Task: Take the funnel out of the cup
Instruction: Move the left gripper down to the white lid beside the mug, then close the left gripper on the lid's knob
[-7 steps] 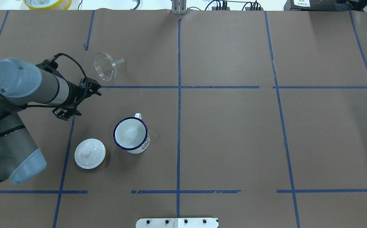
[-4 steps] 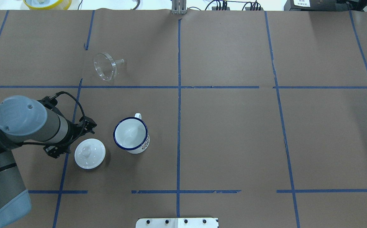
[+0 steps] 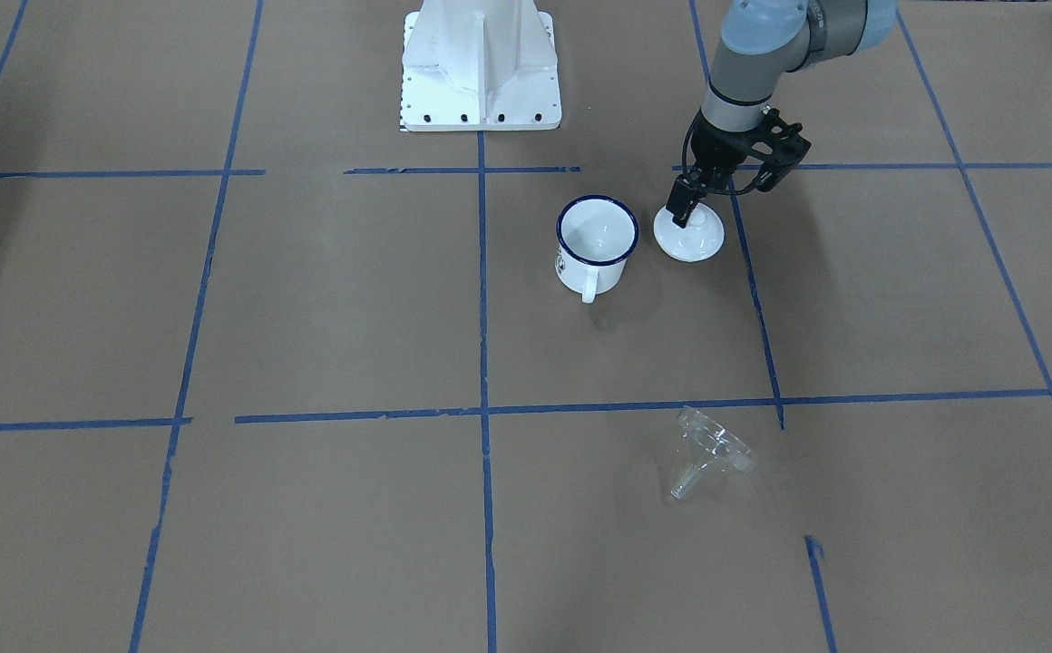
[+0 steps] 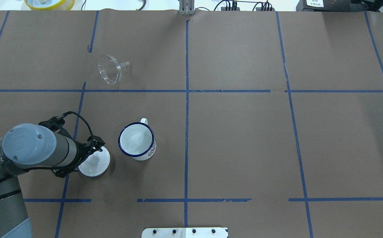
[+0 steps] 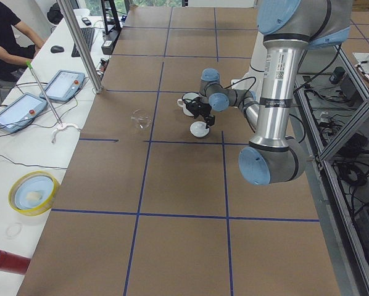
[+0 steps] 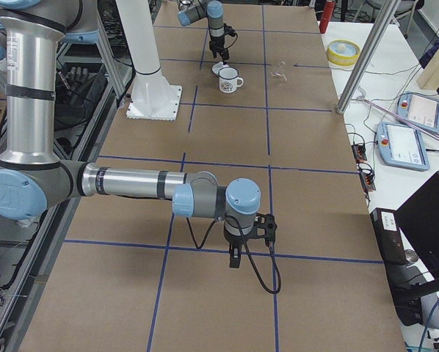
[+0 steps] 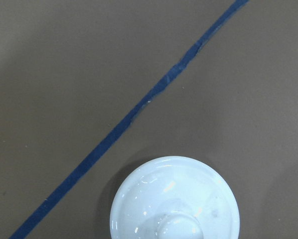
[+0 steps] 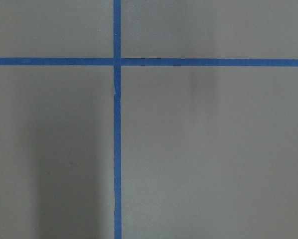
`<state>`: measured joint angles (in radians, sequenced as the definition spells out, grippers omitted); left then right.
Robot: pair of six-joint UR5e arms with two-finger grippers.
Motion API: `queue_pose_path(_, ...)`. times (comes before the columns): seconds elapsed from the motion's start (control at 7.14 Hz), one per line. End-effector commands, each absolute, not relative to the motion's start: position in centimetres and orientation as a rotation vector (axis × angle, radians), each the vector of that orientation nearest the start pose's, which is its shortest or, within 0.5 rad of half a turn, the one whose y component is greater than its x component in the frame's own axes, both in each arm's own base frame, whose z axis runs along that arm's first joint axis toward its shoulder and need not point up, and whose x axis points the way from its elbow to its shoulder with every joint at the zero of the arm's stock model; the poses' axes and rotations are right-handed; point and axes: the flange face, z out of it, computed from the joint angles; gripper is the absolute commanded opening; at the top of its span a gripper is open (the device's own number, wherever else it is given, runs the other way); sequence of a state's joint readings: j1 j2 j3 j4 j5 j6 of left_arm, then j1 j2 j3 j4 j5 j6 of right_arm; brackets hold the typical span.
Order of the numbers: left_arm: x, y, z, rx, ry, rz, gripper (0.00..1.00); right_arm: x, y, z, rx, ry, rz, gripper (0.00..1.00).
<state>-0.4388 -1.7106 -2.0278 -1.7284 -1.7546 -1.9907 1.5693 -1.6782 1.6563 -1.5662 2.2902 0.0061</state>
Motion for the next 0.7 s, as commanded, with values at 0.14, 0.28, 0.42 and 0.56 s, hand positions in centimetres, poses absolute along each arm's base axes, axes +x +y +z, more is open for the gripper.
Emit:
queue_pose_path(0.14,44.4,-33.3,36.8,-0.158,0.774,-0.745,0.82,6.7,-44.5,67.0,-0.019,-0.719,0.010,1.00)
queue_pose_path(0.28,44.1,-33.2,37.0,-0.157,0.771,-0.744,0.79,6.7,-44.5,67.0,-0.019,-0.719,0.010,1.00)
queue_pose_path(0.42,43.6,-33.0,37.7,-0.158,0.759,-0.743,0.79,6.7,-44.5,67.0,-0.019,-0.719,0.010,1.00)
queue_pose_path(0.56,43.4,-32.9,37.7,-0.158,0.759,-0.743,0.79,6.7,-44.5,67.0,-0.019,-0.719,0.010,1.00)
